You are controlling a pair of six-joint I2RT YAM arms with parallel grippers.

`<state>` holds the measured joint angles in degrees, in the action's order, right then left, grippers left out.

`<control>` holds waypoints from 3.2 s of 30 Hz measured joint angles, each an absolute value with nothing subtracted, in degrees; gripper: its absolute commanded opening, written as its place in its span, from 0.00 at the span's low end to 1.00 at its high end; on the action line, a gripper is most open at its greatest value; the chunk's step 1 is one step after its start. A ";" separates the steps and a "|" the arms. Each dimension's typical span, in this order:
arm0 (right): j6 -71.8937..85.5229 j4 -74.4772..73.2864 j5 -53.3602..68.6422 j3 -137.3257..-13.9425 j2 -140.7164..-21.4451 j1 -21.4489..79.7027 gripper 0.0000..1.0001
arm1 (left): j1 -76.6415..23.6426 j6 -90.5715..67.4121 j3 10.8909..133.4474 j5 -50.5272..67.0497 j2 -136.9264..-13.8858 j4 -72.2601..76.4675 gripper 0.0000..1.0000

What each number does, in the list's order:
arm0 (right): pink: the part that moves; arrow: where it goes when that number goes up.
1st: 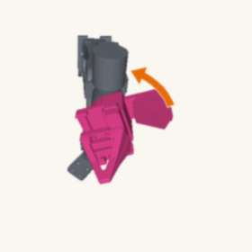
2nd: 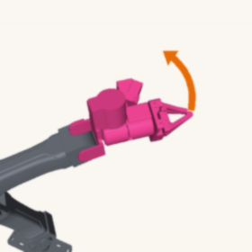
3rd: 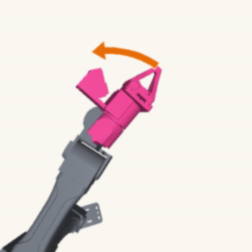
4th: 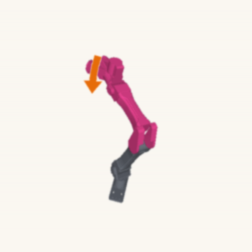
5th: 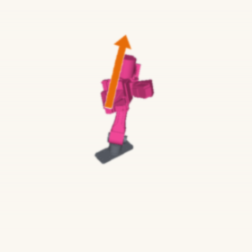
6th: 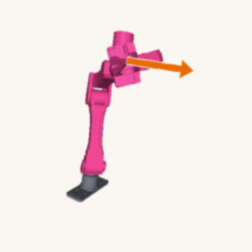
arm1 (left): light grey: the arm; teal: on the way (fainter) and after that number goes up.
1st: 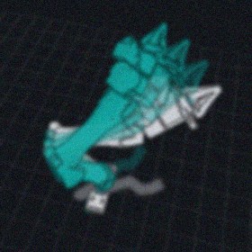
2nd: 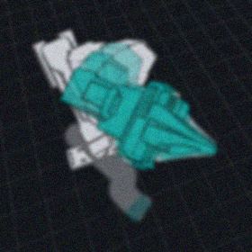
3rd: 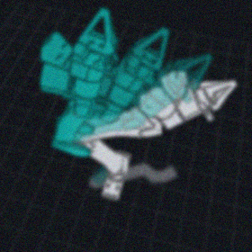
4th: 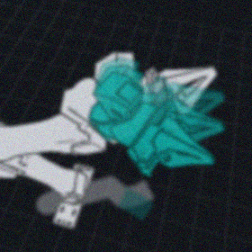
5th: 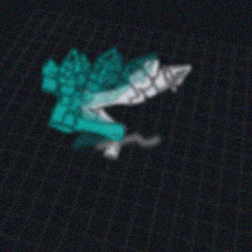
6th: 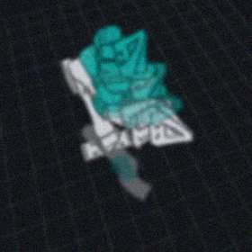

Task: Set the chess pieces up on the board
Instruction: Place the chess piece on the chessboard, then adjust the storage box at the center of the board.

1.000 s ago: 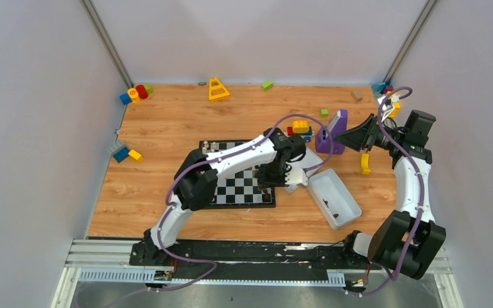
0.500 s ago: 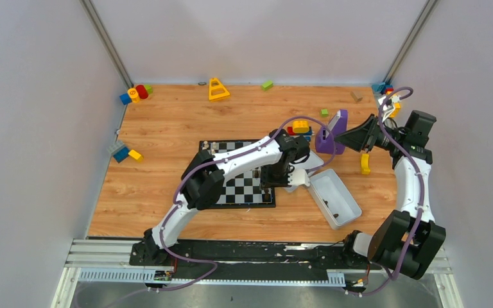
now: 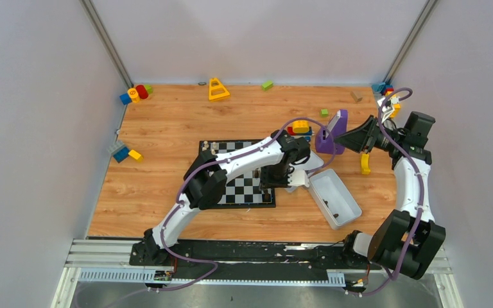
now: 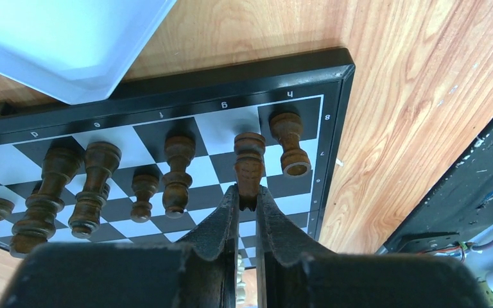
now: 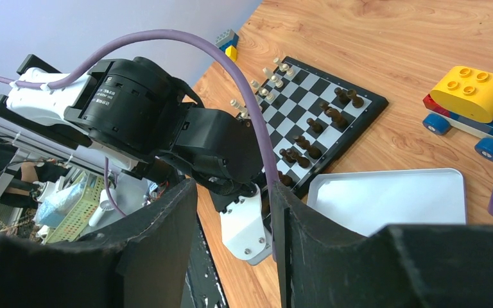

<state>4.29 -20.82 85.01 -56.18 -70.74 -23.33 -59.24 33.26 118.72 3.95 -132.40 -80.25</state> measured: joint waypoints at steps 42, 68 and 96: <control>4.08 -21.28 85.25 -56.16 -70.74 -23.35 0.47 | -59.40 31.16 120.51 1.06 -133.82 -80.38 0.38; -34.74 -47.35 39.51 -50.15 -73.56 -21.67 0.49 | -53.30 30.17 106.24 3.14 -103.66 -72.16 0.57; -27.31 -41.98 22.57 -49.63 -80.58 -28.69 0.46 | -45.21 30.11 94.15 4.19 -93.14 -63.77 0.73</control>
<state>-27.31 -41.98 22.57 -49.63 -80.58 -28.69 -45.21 30.11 94.15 4.19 -93.14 -63.77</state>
